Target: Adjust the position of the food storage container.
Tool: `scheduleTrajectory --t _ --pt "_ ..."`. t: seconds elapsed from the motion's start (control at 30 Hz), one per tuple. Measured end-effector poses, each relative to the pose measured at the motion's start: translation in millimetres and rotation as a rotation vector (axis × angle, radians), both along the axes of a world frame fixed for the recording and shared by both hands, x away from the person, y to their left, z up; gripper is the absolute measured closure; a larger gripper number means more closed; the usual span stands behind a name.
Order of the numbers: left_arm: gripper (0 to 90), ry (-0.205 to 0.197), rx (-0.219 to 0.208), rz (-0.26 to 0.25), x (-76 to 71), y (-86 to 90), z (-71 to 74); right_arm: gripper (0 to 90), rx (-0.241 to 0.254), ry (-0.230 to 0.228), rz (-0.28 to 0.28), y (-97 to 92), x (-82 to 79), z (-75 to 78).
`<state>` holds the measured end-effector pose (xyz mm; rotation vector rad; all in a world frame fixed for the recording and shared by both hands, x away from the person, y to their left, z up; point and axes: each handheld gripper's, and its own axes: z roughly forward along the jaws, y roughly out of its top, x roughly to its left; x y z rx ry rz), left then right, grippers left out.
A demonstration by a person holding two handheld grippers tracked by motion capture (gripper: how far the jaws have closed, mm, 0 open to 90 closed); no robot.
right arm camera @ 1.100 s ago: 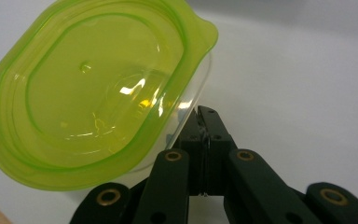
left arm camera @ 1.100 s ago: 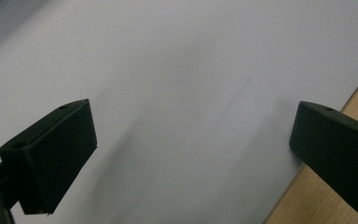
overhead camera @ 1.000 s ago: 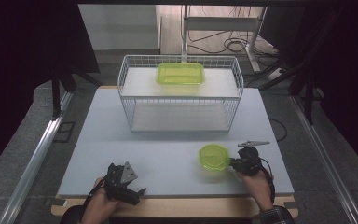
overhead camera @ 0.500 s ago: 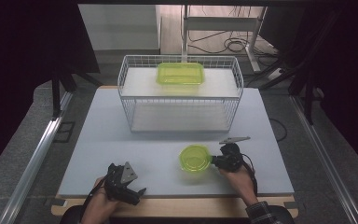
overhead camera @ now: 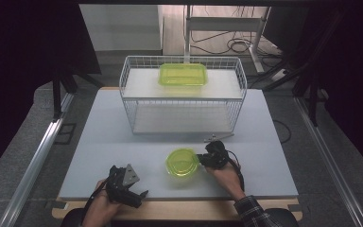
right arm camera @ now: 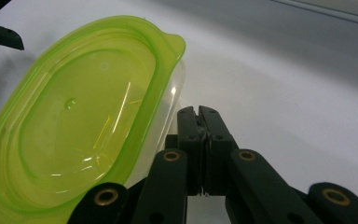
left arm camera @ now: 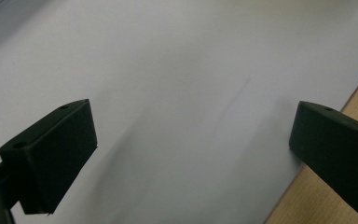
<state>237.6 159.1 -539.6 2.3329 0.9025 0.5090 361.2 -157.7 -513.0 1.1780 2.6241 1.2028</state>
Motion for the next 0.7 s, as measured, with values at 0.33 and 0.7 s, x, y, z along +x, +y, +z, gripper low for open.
scheduleTrajectory --t 0.33,0.7 --pt "0.6 -0.026 -0.013 0.008 0.0 2.6 3.6 84.6 -0.051 -0.111 -0.03 -16.7 -5.1 11.9" --pt "0.5 -0.019 -0.132 0.044 -0.1 11.2 10.4 55.4 -0.082 -0.237 -0.06 -39.2 -26.1 31.9"
